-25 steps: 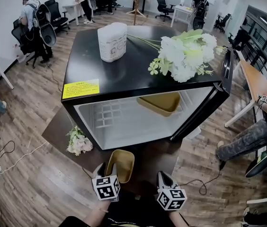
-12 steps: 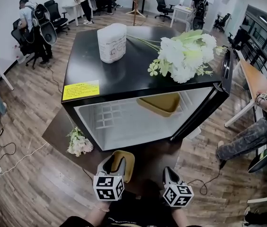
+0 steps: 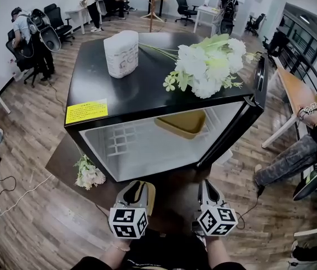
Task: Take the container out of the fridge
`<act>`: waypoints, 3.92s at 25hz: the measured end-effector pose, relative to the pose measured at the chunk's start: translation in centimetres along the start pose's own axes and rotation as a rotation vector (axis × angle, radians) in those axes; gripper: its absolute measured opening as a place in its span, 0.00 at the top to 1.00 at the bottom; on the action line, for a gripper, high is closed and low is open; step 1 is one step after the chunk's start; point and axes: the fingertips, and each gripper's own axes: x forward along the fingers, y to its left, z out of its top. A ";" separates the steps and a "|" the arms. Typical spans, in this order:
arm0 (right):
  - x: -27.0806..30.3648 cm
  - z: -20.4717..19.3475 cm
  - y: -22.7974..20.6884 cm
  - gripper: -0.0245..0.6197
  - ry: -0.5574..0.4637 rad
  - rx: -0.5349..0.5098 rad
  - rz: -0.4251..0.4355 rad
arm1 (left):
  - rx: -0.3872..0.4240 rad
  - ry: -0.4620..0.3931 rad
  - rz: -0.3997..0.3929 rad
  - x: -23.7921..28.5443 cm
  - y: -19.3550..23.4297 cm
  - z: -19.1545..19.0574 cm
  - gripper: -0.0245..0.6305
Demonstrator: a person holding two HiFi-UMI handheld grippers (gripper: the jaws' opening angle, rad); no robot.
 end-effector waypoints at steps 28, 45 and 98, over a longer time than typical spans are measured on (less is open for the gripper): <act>8.5 17.4 3.1 0.74 -0.168 0.097 0.073 | 0.085 -0.003 -0.046 -0.3 0.1 0.3 0.95; 13.6 14.8 2.5 0.71 -0.002 0.183 -0.092 | 0.079 0.015 -0.026 -0.5 1.3 -0.6 0.95; 7.3 11.7 0.5 0.94 0.060 0.073 -0.080 | 0.069 0.079 0.038 -0.8 4.0 -3.3 0.95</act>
